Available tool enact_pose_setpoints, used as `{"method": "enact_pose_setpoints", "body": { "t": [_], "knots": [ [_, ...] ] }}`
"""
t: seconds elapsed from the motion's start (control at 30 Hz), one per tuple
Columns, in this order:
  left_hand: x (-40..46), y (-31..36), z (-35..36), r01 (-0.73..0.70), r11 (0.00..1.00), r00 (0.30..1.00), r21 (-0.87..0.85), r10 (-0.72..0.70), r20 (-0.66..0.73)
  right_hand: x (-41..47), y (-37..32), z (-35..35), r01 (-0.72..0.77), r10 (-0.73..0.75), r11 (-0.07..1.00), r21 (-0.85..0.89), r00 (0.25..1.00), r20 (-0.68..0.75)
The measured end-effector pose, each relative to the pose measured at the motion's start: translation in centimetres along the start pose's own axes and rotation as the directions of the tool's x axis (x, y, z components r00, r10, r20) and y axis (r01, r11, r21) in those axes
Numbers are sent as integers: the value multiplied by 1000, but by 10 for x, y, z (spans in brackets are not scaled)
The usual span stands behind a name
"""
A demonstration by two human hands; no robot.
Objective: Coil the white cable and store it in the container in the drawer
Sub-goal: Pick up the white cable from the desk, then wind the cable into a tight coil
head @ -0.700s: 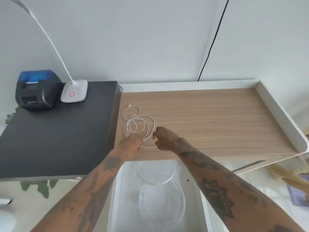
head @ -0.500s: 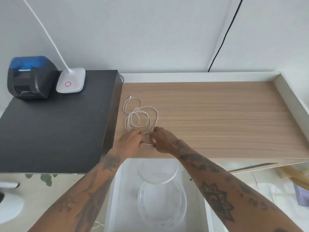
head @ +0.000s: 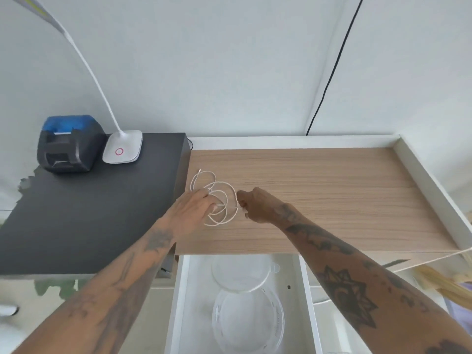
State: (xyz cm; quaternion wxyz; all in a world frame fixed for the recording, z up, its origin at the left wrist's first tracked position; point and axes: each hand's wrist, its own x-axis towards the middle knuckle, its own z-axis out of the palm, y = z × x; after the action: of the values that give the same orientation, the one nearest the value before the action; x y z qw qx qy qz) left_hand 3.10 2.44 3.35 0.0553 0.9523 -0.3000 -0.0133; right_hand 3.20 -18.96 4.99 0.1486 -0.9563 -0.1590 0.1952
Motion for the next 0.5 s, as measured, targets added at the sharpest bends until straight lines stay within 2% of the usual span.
{"method": "enact_pose_setpoints", "body": {
  "t": [0.23, 0.37, 0.5],
  "knots": [
    [-2, 4, -128, -23, 999, 985, 35, 29, -170, -73, -35, -96, -48, 81, 987, 152, 972, -220],
    [-6, 24, -207, -44, 999, 955, 14, 46, -294, -124, -58, -151, -31, 137, 960, 277, 918, -373],
    [-17, 46, -270, -75, 997, 905, 14, 74, -418, -167, -77, -202, 36, 184, 904, 425, 866, -464]
  ]
}}
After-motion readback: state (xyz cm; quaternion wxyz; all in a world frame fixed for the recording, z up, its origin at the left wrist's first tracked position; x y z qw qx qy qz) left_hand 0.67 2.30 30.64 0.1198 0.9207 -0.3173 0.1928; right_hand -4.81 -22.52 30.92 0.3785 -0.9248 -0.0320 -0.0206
